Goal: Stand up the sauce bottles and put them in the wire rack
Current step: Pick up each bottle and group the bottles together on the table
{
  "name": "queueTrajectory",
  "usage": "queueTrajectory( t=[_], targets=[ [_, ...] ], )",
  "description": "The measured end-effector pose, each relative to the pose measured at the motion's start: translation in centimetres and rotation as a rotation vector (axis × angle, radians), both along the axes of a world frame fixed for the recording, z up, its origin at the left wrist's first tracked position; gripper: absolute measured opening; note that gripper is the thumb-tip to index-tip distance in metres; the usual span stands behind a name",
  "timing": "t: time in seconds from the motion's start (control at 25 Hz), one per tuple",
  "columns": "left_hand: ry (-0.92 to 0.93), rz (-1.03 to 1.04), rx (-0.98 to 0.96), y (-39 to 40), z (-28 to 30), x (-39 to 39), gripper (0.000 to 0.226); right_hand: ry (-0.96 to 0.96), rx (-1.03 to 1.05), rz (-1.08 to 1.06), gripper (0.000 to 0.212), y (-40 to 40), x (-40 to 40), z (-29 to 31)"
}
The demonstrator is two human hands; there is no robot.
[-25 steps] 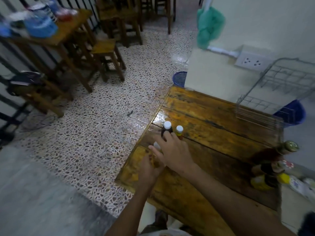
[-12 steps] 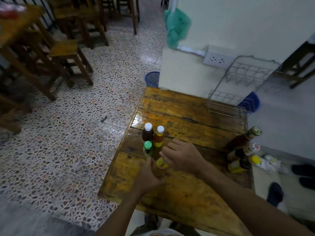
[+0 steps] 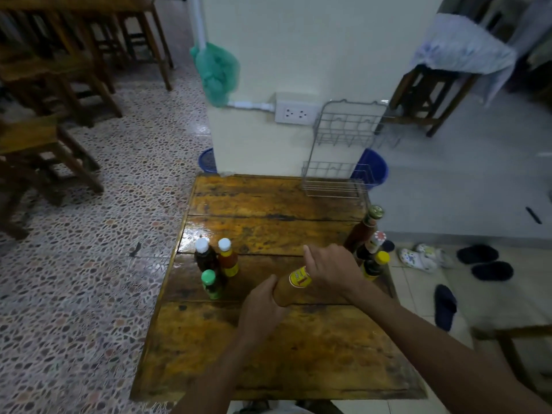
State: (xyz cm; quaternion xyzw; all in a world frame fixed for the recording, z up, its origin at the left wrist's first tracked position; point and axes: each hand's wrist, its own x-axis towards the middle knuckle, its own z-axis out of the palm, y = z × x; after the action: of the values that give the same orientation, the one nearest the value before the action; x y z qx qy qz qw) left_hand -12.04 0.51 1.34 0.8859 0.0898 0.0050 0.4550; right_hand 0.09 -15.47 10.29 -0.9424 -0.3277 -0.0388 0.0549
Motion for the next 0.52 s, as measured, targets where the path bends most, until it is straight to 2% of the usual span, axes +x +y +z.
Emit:
queueTrajectory(
  t=[0.12,0.2,0.32,0.4,0.44,0.52],
  targets=[
    [-0.033,-0.011,0.226,-1.6,-0.6,0.4,0.044,0.081,-0.234,-0.01,0.011,-2.6,0.0,-1.4],
    [-0.023,-0.011,0.37,-2.4,-0.8,0.9,0.047,0.16,-0.333,-0.063,0.014,-3.7,0.4,-1.6],
    [-0.009,0.025,0.477,-3.4,-0.4,1.5,0.048,0.217,-0.264,-0.064,0.026,-4.2,0.9,-0.8],
    [-0.008,0.025,0.418,-3.5,-0.3,1.9,0.048,0.223,-0.096,-0.108,0.044,-4.1,0.8,0.2],
    [-0.01,0.017,0.312,-3.4,-0.3,2.1,0.049,0.204,0.029,-0.113,0.053,-4.3,0.6,0.5],
    [-0.011,-0.027,0.07,-3.1,0.1,2.6,0.05,0.037,0.119,0.051,0.049,-5.0,0.4,1.1]
  ],
)
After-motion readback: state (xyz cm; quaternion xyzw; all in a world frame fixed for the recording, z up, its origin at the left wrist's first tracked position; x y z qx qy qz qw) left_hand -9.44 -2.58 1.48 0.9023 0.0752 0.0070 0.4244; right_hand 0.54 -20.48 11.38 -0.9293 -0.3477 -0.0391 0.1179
